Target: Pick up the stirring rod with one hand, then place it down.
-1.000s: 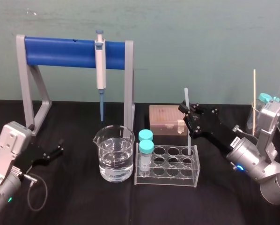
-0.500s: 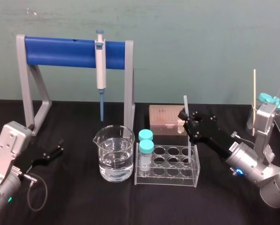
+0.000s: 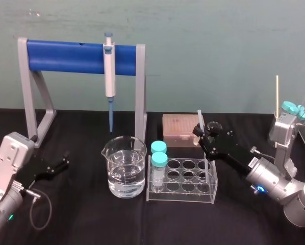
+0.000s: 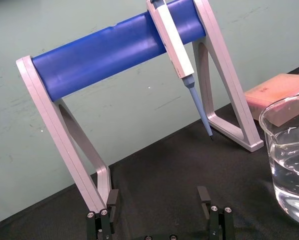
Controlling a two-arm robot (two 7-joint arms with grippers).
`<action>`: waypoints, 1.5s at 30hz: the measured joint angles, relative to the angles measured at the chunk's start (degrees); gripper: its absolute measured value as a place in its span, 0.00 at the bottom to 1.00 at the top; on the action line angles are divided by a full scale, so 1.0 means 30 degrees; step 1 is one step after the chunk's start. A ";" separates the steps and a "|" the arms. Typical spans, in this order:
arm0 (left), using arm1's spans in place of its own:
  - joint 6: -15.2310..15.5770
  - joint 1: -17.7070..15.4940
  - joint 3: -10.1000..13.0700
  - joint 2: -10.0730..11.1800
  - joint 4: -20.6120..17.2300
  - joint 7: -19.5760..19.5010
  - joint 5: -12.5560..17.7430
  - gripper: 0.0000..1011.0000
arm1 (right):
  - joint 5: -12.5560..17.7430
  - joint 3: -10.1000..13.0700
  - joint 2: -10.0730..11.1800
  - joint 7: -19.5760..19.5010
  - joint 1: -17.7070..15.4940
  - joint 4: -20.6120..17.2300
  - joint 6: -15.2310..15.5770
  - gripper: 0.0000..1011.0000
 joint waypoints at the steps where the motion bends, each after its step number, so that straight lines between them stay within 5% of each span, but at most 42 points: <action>1: -0.0001 0.0001 -0.0001 0.0000 -0.0001 0.0000 0.0000 0.99 | -0.0029 -0.0011 0.0002 0.0001 0.0005 0.0009 0.0049 0.08; 28: -0.0001 0.0002 -0.0001 0.0000 0.0000 0.0000 0.0000 0.99 | -0.0215 -0.0076 0.0063 -0.0144 -0.0020 -0.0022 0.0361 0.08; 45: -0.0001 0.0001 -0.0001 0.0000 0.0000 0.0000 0.0000 0.99 | -0.0199 -0.0071 0.0062 -0.0141 -0.0019 -0.0019 0.0318 0.57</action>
